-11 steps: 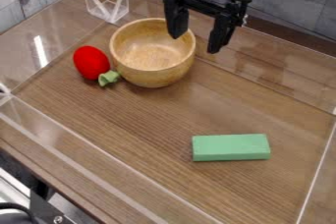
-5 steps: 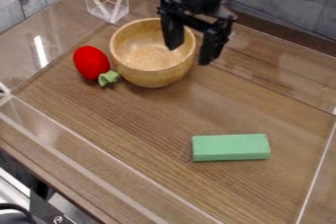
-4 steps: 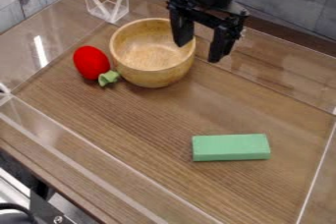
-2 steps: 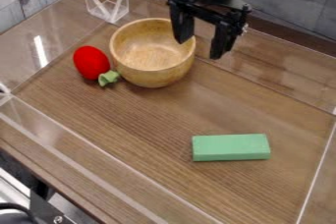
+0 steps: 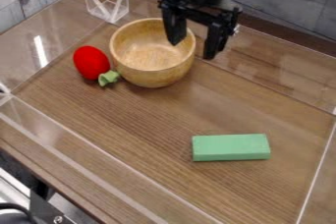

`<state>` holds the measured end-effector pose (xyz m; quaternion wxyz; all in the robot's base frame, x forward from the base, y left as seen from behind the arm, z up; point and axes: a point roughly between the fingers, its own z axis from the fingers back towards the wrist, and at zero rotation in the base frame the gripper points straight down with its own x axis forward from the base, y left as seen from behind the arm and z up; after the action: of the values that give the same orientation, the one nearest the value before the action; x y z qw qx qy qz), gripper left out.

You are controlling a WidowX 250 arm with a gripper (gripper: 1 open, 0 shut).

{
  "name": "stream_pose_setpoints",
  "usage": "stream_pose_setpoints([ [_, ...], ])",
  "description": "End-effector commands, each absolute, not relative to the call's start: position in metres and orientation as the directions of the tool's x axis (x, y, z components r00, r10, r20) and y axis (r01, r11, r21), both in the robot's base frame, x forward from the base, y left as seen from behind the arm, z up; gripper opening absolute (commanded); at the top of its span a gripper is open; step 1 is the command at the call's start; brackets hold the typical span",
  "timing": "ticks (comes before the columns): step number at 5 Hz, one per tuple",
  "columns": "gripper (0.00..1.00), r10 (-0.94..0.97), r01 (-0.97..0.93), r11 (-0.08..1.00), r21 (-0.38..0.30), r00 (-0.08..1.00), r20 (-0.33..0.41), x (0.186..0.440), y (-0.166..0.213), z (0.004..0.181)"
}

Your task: Remove the green stick from the brown bowl and put it on the table

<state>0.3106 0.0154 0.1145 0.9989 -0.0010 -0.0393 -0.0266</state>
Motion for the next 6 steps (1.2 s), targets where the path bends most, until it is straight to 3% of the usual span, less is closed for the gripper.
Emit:
stream_pose_setpoints([
  [1, 1.00, -0.088, 0.086, 0.996, 0.021, 0.984, 0.158, 0.309, 0.021, 0.143],
  [3, 1.00, -0.143, 0.141, 0.990, 0.018, 0.978, 0.154, 0.337, -0.010, 0.139],
  [5, 1.00, -0.036, 0.032, 0.999, 0.029, 0.985, 0.168, 0.320, 0.005, 0.125],
  [6, 1.00, -0.111, 0.107, 0.994, 0.029, 0.974, 0.199, 0.323, 0.010, 0.138],
])
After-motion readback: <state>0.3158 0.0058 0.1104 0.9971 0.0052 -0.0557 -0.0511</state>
